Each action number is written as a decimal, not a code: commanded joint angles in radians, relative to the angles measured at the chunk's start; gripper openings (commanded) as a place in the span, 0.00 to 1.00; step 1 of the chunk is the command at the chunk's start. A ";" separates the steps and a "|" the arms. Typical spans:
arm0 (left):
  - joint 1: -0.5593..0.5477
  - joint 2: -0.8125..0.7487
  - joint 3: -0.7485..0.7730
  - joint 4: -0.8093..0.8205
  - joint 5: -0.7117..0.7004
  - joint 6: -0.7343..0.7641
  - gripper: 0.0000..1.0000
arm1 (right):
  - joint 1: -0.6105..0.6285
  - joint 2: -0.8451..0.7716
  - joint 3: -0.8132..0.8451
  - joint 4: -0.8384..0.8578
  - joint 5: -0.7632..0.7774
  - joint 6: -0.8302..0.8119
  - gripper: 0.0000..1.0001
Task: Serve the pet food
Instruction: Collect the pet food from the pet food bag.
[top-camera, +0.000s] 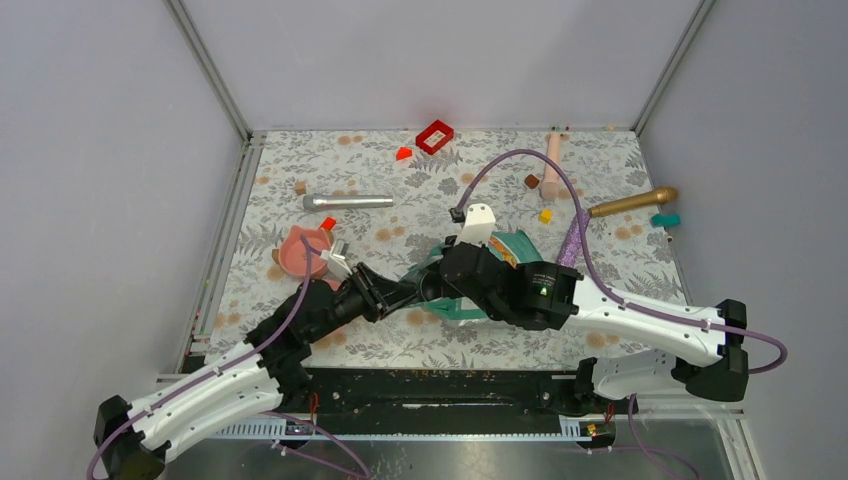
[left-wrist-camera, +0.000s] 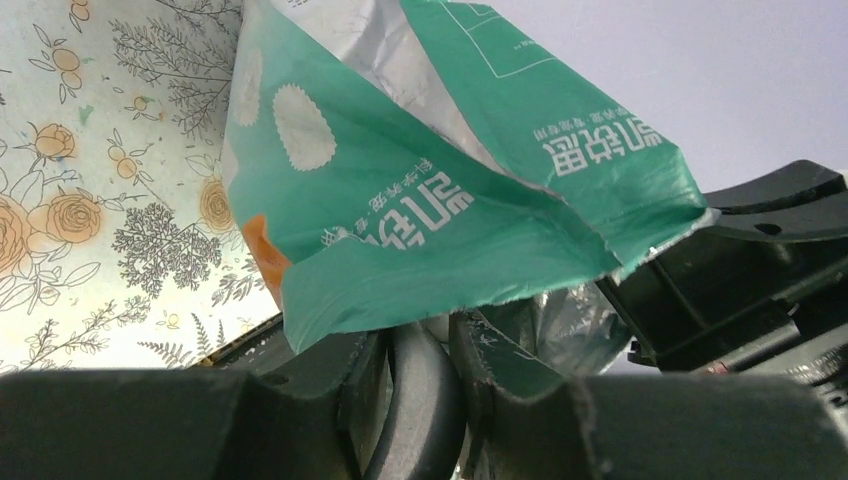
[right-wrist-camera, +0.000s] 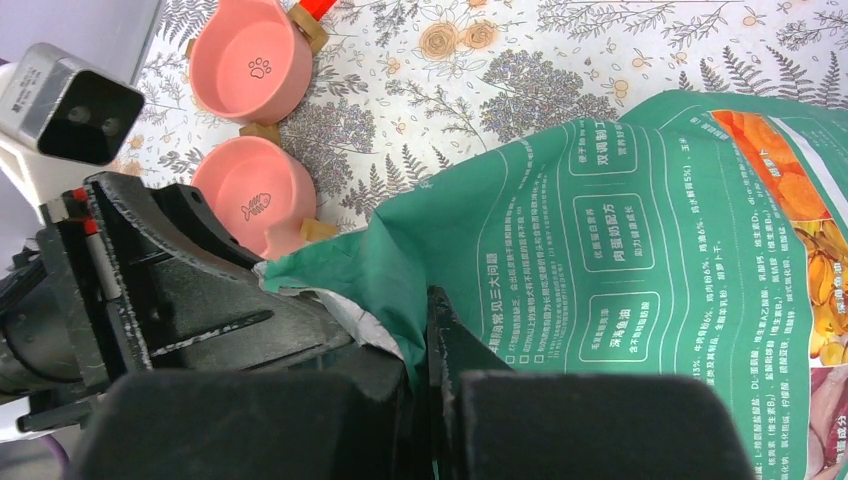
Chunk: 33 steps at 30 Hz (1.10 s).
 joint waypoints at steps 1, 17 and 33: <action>0.010 -0.114 0.045 0.064 -0.034 -0.053 0.00 | 0.002 -0.079 0.090 0.118 0.045 -0.021 0.00; 0.008 -0.159 0.185 -0.207 -0.087 0.019 0.00 | 0.003 0.136 0.602 -0.562 0.008 -0.641 0.00; -0.027 -0.064 0.337 -0.395 -0.168 -0.268 0.00 | 0.003 0.218 0.709 -0.616 0.171 -0.594 0.00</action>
